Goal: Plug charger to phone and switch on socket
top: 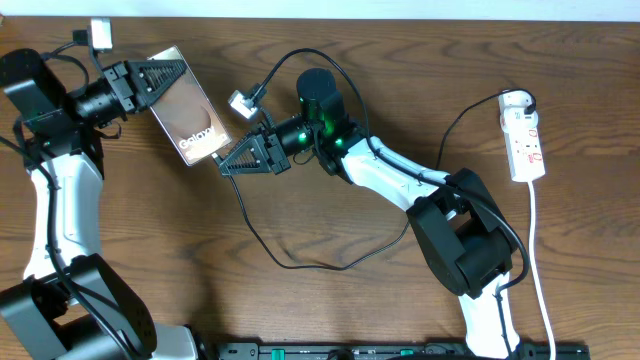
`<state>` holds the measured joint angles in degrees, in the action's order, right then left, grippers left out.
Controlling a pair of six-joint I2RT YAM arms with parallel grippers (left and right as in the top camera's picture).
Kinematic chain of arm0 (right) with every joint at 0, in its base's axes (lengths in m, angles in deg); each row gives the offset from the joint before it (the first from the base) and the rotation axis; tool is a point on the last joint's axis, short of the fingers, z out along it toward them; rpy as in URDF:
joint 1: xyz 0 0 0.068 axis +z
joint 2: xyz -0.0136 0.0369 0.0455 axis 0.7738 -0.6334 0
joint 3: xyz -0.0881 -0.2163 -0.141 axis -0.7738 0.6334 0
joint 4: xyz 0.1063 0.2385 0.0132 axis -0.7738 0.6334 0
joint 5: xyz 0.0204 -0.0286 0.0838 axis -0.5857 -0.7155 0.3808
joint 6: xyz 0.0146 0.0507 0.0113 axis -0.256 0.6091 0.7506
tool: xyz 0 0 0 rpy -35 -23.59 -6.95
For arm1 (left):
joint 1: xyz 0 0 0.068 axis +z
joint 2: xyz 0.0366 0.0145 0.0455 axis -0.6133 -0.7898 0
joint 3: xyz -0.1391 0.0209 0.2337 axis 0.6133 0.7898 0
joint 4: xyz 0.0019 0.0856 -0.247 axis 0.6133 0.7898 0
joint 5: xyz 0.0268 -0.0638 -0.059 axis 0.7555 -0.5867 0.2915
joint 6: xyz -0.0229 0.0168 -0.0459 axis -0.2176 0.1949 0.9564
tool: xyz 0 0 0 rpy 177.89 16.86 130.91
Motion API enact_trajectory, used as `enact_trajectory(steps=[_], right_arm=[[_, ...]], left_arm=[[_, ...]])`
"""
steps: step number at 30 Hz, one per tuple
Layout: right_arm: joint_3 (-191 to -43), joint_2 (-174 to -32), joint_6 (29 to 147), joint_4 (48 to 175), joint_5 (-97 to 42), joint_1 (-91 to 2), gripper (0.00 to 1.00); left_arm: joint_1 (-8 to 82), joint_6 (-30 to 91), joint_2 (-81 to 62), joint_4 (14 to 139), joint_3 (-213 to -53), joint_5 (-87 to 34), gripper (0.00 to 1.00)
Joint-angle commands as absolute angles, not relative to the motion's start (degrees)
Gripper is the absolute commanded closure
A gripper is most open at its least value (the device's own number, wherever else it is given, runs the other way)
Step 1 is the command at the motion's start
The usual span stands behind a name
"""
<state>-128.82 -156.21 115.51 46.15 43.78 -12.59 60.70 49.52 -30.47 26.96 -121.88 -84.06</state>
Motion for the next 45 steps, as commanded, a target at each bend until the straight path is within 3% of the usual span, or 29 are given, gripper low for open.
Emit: enact_trajectory(steps=[1, 31, 45], right_arm=[[-129.4, -156.6, 115.1, 45.9, 43.1, -12.7, 0.99], [-129.4, -156.6, 115.0, 46.0, 43.2, -13.9, 0.99], [-129.4, -156.6, 118.3, 46.0, 33.6, -13.9, 0.99]], left_arm=[[58.8, 48.8, -29.4, 26.6, -121.6, -85.1, 0.93], [60.0, 47.9, -29.4, 26.6, -121.6, -85.1, 0.93], [59.3, 47.9, -29.4, 26.8, -121.6, -85.2, 0.92]])
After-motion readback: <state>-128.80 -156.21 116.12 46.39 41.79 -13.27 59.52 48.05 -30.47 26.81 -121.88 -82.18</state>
